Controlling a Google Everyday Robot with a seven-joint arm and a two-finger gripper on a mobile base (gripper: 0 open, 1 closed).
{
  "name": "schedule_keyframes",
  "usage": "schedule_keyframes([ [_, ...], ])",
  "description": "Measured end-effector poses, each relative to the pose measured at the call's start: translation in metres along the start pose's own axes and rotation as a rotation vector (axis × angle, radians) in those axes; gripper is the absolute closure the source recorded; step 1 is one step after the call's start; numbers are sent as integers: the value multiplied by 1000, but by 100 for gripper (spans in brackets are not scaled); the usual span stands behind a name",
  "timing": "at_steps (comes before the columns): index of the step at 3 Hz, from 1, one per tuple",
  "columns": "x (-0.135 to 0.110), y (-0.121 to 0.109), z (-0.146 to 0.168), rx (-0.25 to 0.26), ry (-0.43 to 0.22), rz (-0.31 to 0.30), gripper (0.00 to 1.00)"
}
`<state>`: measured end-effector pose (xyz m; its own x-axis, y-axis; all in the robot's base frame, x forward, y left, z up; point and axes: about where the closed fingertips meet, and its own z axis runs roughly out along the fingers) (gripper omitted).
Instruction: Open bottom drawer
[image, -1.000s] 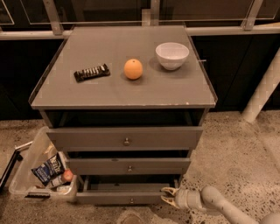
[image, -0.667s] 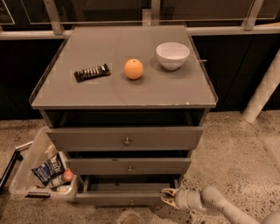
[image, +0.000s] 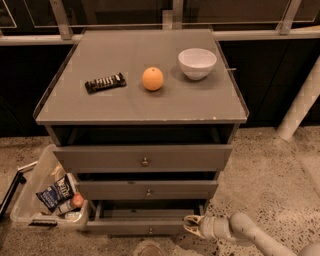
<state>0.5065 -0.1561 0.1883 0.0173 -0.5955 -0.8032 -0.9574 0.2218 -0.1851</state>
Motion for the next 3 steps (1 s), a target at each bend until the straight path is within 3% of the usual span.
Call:
schedule_keyframes([
  [1, 0, 0, 1, 0, 5, -1, 35],
  [2, 0, 1, 7, 6, 60, -20, 11],
  [3, 4, -3, 11, 43, 81, -18, 0],
])
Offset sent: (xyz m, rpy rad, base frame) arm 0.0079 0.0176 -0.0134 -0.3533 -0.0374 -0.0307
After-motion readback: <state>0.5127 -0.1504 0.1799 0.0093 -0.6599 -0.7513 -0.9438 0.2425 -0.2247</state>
